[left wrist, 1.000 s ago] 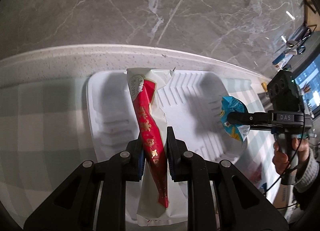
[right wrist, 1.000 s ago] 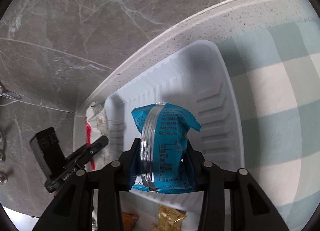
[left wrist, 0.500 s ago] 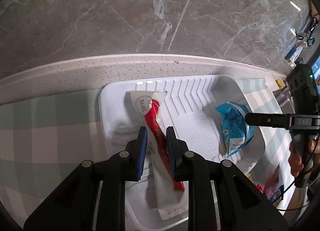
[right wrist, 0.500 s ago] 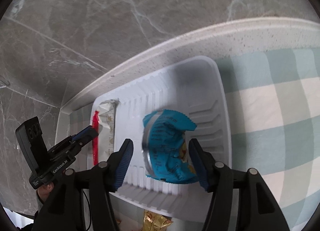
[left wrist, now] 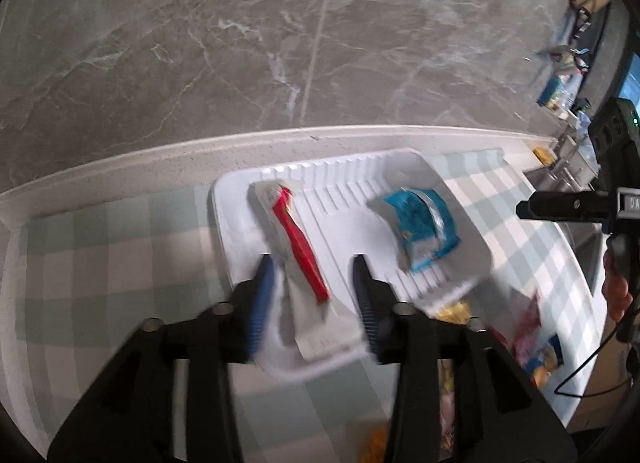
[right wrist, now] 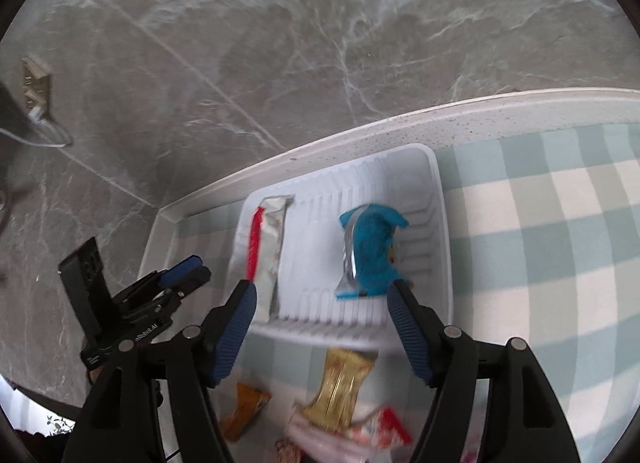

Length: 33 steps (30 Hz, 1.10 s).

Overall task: Organize snacks
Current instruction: 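Lower both packets into the tray and open both tools, then grasp the red chip bag with the left tool while the right tool grasps the blue cake packet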

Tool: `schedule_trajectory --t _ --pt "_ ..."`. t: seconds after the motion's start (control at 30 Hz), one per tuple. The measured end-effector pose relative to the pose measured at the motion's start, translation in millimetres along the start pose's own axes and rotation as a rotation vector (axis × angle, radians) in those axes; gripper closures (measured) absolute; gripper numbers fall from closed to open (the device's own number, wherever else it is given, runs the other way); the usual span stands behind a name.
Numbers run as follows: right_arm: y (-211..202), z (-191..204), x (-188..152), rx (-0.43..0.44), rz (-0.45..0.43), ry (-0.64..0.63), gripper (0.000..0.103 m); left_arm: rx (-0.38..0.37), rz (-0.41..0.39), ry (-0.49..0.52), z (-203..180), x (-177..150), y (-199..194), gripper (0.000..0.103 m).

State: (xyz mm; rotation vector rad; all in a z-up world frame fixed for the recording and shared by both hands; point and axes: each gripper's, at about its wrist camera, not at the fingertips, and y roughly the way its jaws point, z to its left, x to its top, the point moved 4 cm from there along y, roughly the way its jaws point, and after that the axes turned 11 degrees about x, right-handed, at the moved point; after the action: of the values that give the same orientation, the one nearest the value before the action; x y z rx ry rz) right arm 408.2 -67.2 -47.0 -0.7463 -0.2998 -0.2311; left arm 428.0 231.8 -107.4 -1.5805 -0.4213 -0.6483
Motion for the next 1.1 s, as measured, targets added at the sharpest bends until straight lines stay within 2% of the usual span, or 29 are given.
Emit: schedule_trajectory --t 0.23,0.43,0.57,0.73,0.97,1.1 --pt "-48.0 7.0 -53.9 -0.081 -0.025 -0.061 0.03 -0.023 0.037 0.034 -15.2 -48.1 -30.3 0.054" --pt "-69.5 2.4 -115.7 -0.144 0.022 -0.118 0.029 -0.034 0.102 0.045 -27.9 -97.2 -44.3 0.054" --pt "-66.4 1.6 -157.8 -0.227 0.102 -0.221 0.029 -0.065 0.151 0.041 -38.2 -127.7 -53.5 0.054" --pt "-53.2 3.4 -198.6 -0.339 0.227 -0.416 0.029 -0.159 0.213 0.053 -64.7 -159.0 -65.0 0.054" --pt "-48.7 -0.8 -211.0 -0.409 0.312 -0.573 0.029 -0.284 0.272 0.051 -98.4 -189.1 -85.3 0.054" --pt "-43.4 -4.7 -210.2 -0.417 0.359 -0.658 0.029 -0.252 0.272 0.032 -101.3 -195.3 -95.9 0.054"
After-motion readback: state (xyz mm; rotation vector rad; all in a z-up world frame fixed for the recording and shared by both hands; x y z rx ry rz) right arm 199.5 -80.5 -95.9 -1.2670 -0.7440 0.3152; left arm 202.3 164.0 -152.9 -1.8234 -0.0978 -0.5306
